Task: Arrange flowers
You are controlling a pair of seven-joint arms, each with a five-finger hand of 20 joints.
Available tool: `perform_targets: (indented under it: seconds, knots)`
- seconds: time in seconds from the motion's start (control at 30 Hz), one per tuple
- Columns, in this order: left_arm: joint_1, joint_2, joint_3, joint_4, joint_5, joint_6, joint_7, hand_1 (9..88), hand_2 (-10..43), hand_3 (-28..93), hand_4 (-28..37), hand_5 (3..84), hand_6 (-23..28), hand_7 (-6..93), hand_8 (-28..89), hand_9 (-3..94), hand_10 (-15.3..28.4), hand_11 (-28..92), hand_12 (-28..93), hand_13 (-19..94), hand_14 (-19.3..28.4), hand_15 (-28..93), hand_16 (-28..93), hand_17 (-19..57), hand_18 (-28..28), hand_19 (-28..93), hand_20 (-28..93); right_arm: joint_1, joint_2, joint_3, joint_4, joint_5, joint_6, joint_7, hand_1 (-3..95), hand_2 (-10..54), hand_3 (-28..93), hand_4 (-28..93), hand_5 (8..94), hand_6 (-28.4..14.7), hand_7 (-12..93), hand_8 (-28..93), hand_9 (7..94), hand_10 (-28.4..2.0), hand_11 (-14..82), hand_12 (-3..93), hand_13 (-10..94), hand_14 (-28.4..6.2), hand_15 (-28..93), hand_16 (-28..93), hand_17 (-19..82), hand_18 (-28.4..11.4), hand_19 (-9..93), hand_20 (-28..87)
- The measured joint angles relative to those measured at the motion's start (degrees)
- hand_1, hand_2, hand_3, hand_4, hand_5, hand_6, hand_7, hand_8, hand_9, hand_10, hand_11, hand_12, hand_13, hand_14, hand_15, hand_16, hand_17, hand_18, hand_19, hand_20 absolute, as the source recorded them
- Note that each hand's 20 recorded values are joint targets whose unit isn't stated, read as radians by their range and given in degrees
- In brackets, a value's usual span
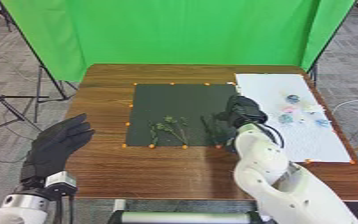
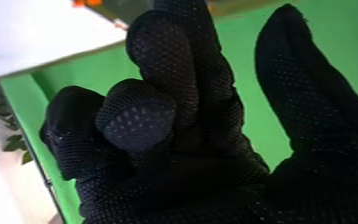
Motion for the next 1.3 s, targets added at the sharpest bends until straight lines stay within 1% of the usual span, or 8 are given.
perform_targets:
  seconds: [0.1, 0.2, 0.33, 0.4, 0.47, 0.67, 0.97, 1.3]
  knots:
    - [0.0, -0.08, 0.04, -0.07, 0.03, 0.00, -0.10, 26.7, 4.8, 82, -20.8, 42.2, 11.8, 17.6, -10, 36.5, 21.1, 34, 10, 22, 26.8, 61, -14, -10.0, 21.6, 59, 5, -0.1, 0.9, 0.8, -0.5, -0.5, 0.7, -0.7, 31.9, -2.2, 77, -22, 68.6, -7.6, 26, -10, 64.7, -20.6, 47.4, 22.5, 66, -13.1, 76, 20, 47, -19.1, 93, 29]
    - [0.0, -0.13, 0.04, -0.09, 0.05, 0.01, -0.20, 26.7, 4.9, 82, -20.8, 42.2, 11.8, 17.5, -10, 36.4, 21.1, 34, 10, 22, 26.8, 61, -14, -10.0, 21.6, 59, 5, -1.1, 2.3, 3.1, -0.4, -1.0, 2.1, -4.1, 31.5, -2.6, 80, -22, 63.2, -7.2, 24, -11, 60.5, -20.1, 41.2, 20.4, 61, -13.1, 75, 19, 41, -18.9, 93, 21]
    - [0.2, -0.14, 0.04, -0.17, 0.04, 0.09, -0.06, 26.7, 4.9, 82, -20.8, 42.2, 11.8, 17.5, -10, 36.5, 21.1, 34, 10, 22, 26.8, 61, -14, -10.0, 21.6, 59, 5, -2.9, 6.3, 5.2, 1.9, -3.2, 11.3, -12.8, 31.2, -4.1, 82, -24, 58.4, -7.2, 23, -12, 56.6, -19.3, 30.6, 17.6, 59, -12.7, 75, 17, 37, -18.8, 93, 17]
    - [0.5, -0.07, 0.04, -0.23, -0.03, 0.19, 0.28, 26.6, 4.8, 82, -20.8, 42.2, 11.8, 17.5, -10, 36.5, 21.1, 34, 10, 22, 26.9, 61, -14, -10.0, 21.6, 59, 5, -3.7, 8.5, 6.0, 3.1, -3.8, 14.6, -14.7, 31.4, -4.9, 82, -24, 56.7, -7.6, 21, -12, 54.7, -18.6, 25.5, 17.1, 59, -12.5, 75, 17, 37, -18.9, 93, 17]
    - [0.7, 0.18, 0.10, -0.24, -0.13, 0.31, 0.83, 26.6, 4.8, 82, -20.8, 42.2, 11.8, 17.5, -10, 36.5, 21.1, 34, 10, 22, 26.9, 61, -14, -10.0, 21.7, 59, 5, -4.9, 10.2, 8.0, 3.6, -3.5, 13.7, -14.7, 31.5, -5.2, 83, -24, 55.8, -7.8, 20, -12, 53.6, -18.4, 23.0, 17.0, 59, -12.2, 75, 17, 37, -18.9, 93, 17]
    - [0.8, 1.17, 0.52, -0.24, -0.25, 0.59, 2.09, 26.5, 4.8, 82, -20.7, 42.2, 11.8, 17.5, -10, 36.5, 21.1, 34, 10, 22, 26.9, 61, -14, -10.0, 21.7, 59, 5, -7.9, 12.2, 15.2, 4.9, -0.6, 0.8, -13.1, 31.8, -6.1, 83, -25, 54.5, -7.9, 19, -11, 51.4, -18.1, 18.0, 16.8, 59, -11.8, 76, 16, 37, -19.0, 93, 17]
    - [0.6, 1.90, 1.05, -0.14, -0.51, 0.65, 2.76, 26.6, 4.7, 82, -20.8, 42.1, 11.7, 17.7, -10, 36.4, 21.1, 34, 10, 22, 26.8, 61, -14, -10.0, 21.7, 59, 5, -9.1, 13.2, 15.7, 9.0, 0.7, 1.3, -10.8, 32.0, -6.3, 83, -25, 54.3, -7.8, 18, -11, 51.0, -18.5, 16.8, 16.9, 59, -11.8, 76, 16, 37, -19.1, 93, 17]
    - [-0.3, 1.99, 1.45, -0.01, -0.49, 0.58, 2.69, 26.7, 4.7, 82, -20.9, 42.1, 11.8, 17.6, -10, 36.5, 21.1, 34, 10, 22, 26.8, 61, -14, -10.0, 21.7, 59, 5, -8.9, 13.2, 15.3, 11.1, 0.7, 0.3, -8.3, 34.1, -6.6, 84, -25, 55.0, -7.8, 19, -11, 52.5, -18.6, 17.2, 16.9, 60, -11.9, 76, 15, 39, -19.0, 93, 20]
